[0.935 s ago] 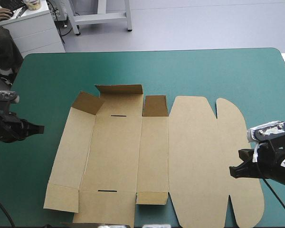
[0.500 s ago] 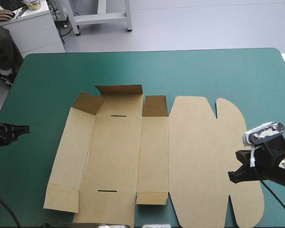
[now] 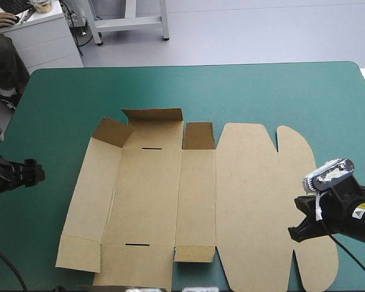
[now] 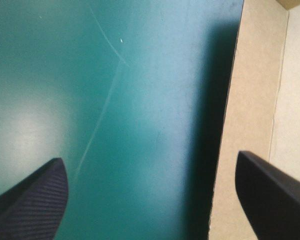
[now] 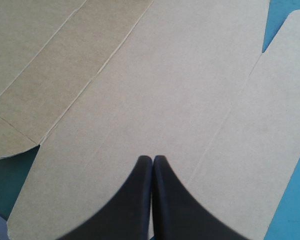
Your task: Fold the box
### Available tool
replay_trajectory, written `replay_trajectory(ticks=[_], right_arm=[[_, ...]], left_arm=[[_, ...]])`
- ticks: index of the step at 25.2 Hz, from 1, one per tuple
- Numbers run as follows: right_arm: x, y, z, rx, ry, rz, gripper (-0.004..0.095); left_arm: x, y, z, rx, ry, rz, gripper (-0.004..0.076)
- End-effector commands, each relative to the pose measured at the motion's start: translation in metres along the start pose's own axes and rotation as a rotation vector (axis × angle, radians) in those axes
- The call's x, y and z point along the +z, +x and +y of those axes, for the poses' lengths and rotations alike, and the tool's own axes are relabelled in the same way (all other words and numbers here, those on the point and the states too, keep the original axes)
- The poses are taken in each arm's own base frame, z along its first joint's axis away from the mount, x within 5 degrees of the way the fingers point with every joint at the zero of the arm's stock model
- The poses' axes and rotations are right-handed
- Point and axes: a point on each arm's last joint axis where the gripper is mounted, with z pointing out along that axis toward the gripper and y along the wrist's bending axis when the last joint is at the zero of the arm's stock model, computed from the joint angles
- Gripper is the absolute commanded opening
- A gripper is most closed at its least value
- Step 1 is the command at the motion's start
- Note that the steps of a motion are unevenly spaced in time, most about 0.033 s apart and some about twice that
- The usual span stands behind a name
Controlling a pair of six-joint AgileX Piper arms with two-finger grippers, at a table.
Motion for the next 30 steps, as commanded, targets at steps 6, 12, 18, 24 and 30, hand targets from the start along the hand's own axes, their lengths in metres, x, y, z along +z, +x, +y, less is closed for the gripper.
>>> replay_trajectory(ticks=[6, 12, 18, 24, 30], right_arm=[[-0.004, -0.008, 0.004, -0.056, -0.007, -0.052, -0.0018], [-0.004, -0.008, 0.004, -0.056, -0.007, -0.052, -0.0019], [-0.004, -0.008, 0.004, -0.052, -0.009, -0.048, -0.0018], [-0.004, -0.008, 0.004, -0.056, -0.014, -0.048, -0.0019], [-0.004, -0.008, 0.006, -0.063, -0.023, -0.049, -0.0018]], left_arm=[[0.054, 0.053, -0.01, -0.017, 0.217, 0.213, 0.0628], [0.062, 0.055, -0.026, 0.049, 0.421, 0.127, 0.0628], [0.07, 0.064, -0.032, 0.066, 0.446, 0.177, 0.0628], [0.079, 0.063, -0.04, 0.08, 0.468, 0.233, 0.0628], [0.097, 0.061, -0.037, 0.057, 0.493, 0.315, 0.0628]])
